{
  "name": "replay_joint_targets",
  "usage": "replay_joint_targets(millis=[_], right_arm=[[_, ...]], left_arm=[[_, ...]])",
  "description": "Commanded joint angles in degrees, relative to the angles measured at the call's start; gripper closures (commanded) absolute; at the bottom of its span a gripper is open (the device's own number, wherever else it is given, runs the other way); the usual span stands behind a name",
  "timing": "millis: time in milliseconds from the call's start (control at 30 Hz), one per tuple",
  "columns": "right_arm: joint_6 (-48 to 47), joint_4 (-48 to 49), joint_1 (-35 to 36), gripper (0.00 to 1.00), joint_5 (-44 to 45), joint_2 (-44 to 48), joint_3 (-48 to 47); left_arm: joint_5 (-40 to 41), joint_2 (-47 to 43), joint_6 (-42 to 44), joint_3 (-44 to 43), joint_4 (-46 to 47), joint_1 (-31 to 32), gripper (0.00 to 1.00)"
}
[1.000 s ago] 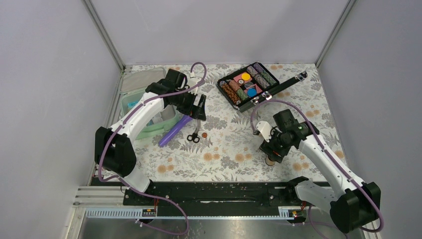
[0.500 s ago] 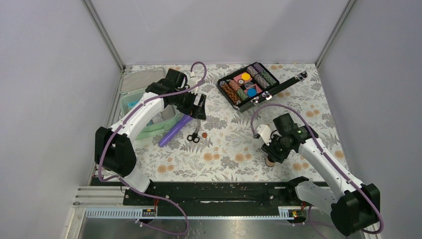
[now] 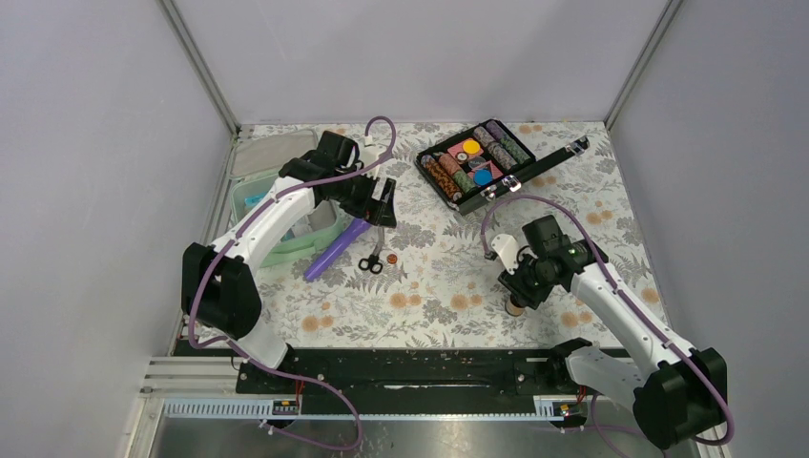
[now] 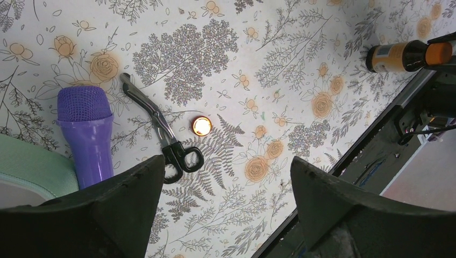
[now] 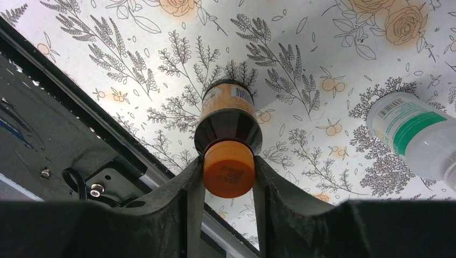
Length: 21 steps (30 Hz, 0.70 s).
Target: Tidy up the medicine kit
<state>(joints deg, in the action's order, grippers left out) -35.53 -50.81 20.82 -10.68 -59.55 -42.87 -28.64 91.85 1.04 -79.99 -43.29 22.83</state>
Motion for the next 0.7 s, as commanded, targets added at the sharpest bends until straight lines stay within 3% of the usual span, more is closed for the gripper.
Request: replay_joint_targets(millis=[0, 133, 233, 433, 500, 667], right_arm=[[1.5, 1.4, -0.2, 0.57, -1.7, -0.8, -0.9], [2.4, 1.7, -0.2, 0.58, -2.4, -1.5, -1.6], [2.5, 2.0, -0.1, 0.74, -2.7, -1.5, -1.8], [7.0, 2.0, -0.2, 0.97, -6.0, -2.3, -6.1], [9.5, 2.1, -0.2, 1.00, -7.8, -3.0, -9.1], [13.6, 2.0, -0.2, 1.00, -16.6, -7.3, -20.6]], left_arm=[[-0.8, -2.4, -0.3, 0.6, 2.8, 0.3, 0.15], [-0.8, -2.4, -0.6, 1.0, 3.4, 0.3, 0.15], [-0.9, -2.2, -0.9, 1.0, 3.7, 0.3, 0.15], [-4.3, -4.4, 0.8, 2.3, 5.4, 0.2, 0.16], [-6.2, -7.4, 1.9, 5.2, 10.1, 0.1, 0.15], [-14.9, -16.9, 2.0, 14.8, 32.7, 0.2, 0.10]])
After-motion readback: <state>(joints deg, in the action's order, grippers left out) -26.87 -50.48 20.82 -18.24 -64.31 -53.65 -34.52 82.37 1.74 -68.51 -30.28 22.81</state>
